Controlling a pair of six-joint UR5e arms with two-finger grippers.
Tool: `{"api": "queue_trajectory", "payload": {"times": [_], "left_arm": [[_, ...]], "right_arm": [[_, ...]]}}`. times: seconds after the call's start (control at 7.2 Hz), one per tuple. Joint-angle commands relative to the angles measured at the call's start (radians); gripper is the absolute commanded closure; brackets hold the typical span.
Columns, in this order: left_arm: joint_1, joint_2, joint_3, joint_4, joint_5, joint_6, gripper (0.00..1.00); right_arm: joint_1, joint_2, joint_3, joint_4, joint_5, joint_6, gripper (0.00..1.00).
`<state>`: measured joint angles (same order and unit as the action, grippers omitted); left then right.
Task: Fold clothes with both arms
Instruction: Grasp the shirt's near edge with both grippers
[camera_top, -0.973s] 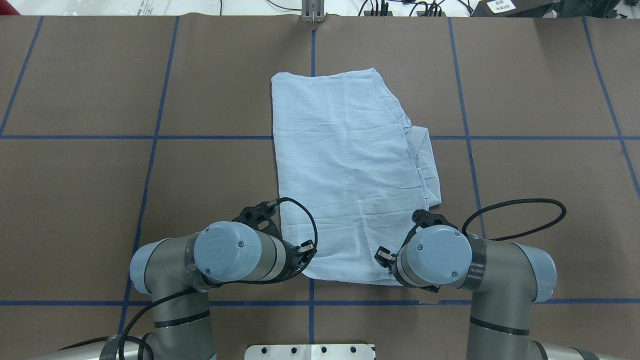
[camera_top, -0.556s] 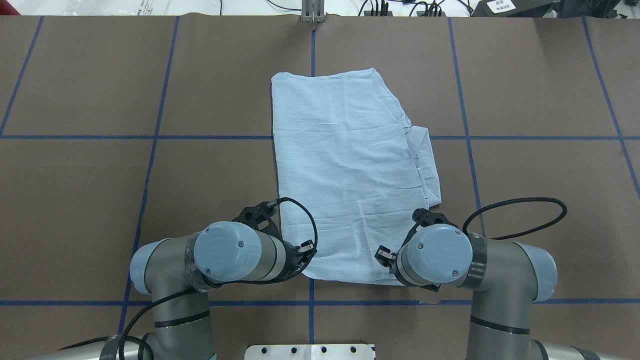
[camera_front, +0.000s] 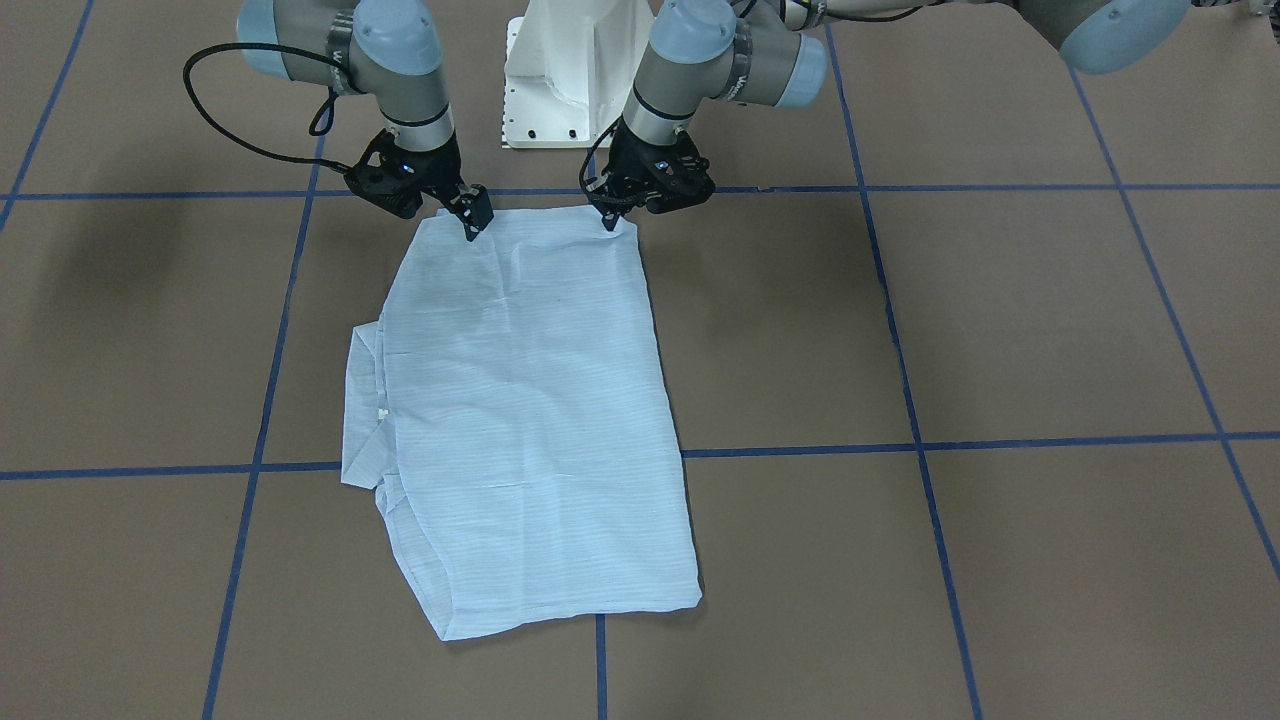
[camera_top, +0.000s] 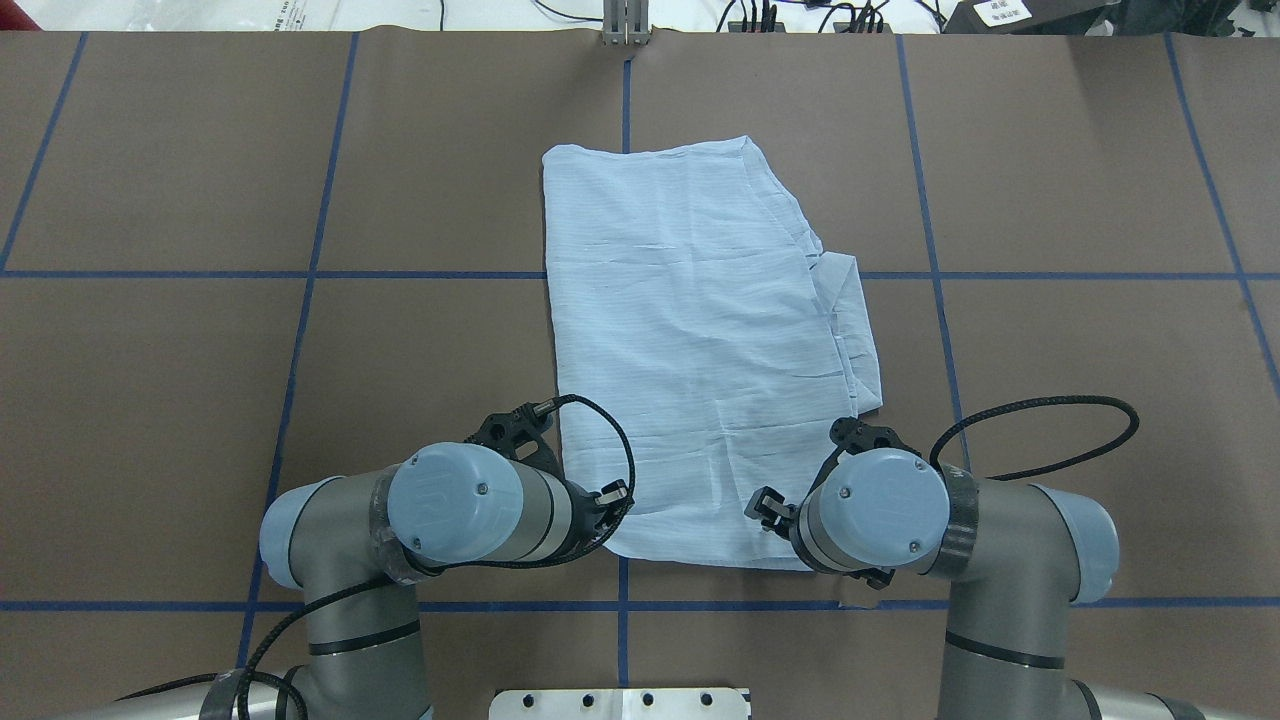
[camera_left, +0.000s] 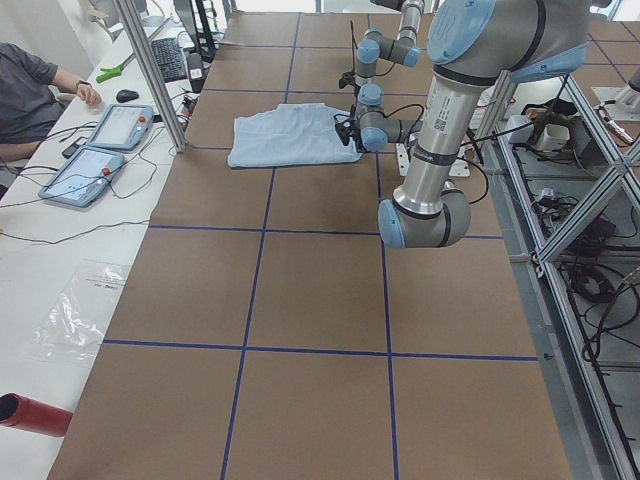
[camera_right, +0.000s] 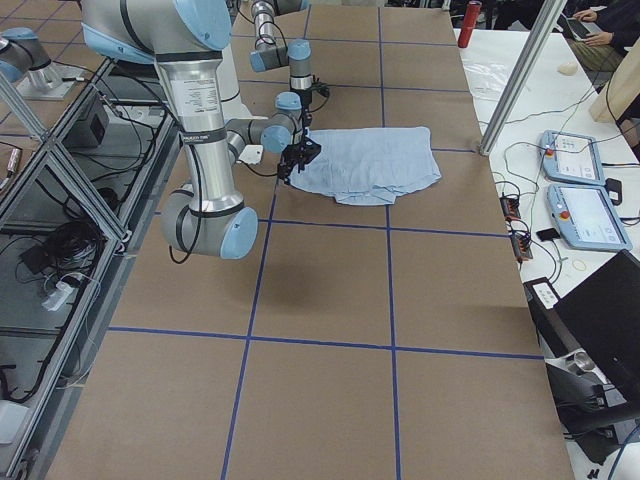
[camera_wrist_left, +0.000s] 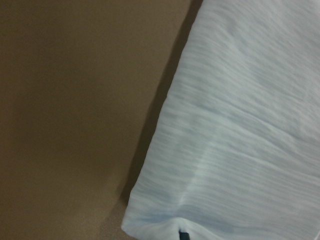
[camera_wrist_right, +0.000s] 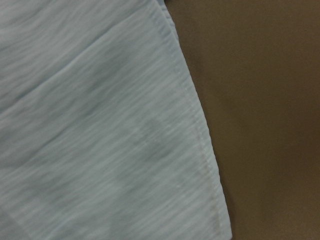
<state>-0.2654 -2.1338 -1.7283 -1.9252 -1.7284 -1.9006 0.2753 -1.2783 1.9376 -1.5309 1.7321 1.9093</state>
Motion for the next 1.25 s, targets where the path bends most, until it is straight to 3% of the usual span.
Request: {"api": "queue_trajectory", "payload": {"times": [0.0,0.14,0.69,1.11], "left_arm": [[0.000,0.000,0.001,0.000,0.001,0.000,1.00],[0.000,0.000,0.000,0.000,0.001,0.000,1.00],[0.000,0.002,0.001,0.000,0.001,0.005,1.00],[0.000,0.002,0.001,0.002,0.001,0.003,1.00]], "right_arm": [[-0.002,0.000,-0.003,0.000,0.000,0.000,0.02],[-0.004,0.001,-0.003,0.000,0.000,-0.001,0.04],[-0.004,0.005,-0.005,0.000,0.001,0.000,0.33],[-0.004,0.008,-0.002,0.000,0.003,-0.001,0.68]]}}
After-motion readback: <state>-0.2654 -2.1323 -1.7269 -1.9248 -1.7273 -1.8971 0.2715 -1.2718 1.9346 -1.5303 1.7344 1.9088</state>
